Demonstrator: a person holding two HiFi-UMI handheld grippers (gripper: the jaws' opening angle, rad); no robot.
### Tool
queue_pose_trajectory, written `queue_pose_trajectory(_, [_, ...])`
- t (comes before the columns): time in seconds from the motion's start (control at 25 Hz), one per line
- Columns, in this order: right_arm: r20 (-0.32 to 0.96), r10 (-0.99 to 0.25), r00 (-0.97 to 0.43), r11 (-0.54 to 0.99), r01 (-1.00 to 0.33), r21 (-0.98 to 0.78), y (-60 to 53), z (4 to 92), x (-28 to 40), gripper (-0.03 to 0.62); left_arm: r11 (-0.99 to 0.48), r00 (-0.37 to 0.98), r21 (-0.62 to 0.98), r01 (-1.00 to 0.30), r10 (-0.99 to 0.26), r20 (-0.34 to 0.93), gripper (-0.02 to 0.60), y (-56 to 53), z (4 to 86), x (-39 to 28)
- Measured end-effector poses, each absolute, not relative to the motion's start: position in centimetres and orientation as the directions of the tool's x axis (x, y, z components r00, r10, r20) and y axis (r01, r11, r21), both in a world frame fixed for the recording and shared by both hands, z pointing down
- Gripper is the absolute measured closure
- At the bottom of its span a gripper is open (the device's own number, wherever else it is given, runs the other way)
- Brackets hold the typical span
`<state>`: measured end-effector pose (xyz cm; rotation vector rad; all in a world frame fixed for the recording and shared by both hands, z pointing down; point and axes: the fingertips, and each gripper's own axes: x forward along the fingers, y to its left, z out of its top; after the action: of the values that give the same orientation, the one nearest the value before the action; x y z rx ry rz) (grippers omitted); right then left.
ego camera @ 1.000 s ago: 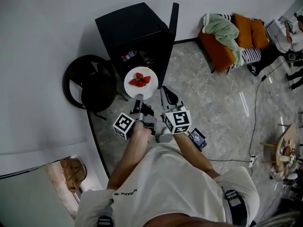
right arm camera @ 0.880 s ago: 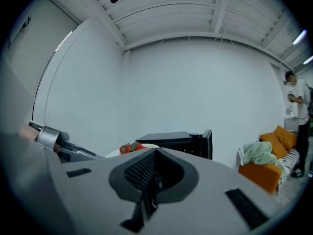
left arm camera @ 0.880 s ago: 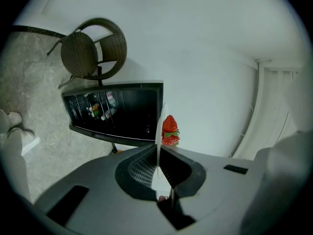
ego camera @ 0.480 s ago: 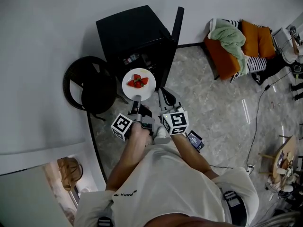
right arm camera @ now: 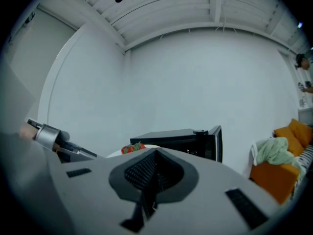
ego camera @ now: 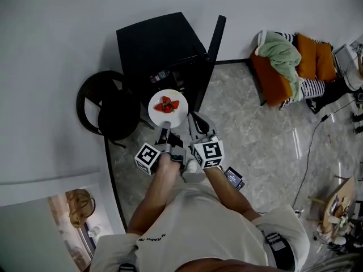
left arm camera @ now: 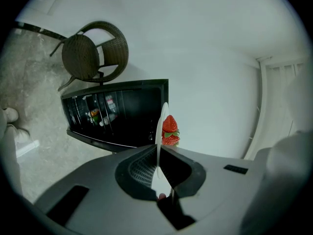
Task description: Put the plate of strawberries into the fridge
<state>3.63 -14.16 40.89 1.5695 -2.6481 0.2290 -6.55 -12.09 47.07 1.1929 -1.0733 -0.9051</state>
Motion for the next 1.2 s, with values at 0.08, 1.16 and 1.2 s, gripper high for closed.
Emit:
queue_pose_trajectory(0.08, [0.127, -0.865, -0.485, 0.474, -0.874, -0.107, -14.7, 41.4, 3.7, 0.583, 0.164, 0.259, 0.986, -0.003, -0.953, 0.159, 0.571, -12.6, 47.3, -6.5])
queue_pose_trajectory(1.16, [0.115, -0.883, -0.455, 0.447, -0.890, -0.089, -18.9, 46.4, 2.2, 0.583, 0.187, 0.294, 0.982, -0.025, -0.938, 0.186, 0.571, -17.7, 53.9, -8.3])
queue_pose_trajectory(1.2, [0.115, -0.884, -0.452, 0.446, -0.892, -0.075, -19.0, 46.6, 2.1, 0.582, 0.188, 0.296, 0.982, -0.025, -0.937, 0.187, 0.571, -17.9, 54.2, -8.2])
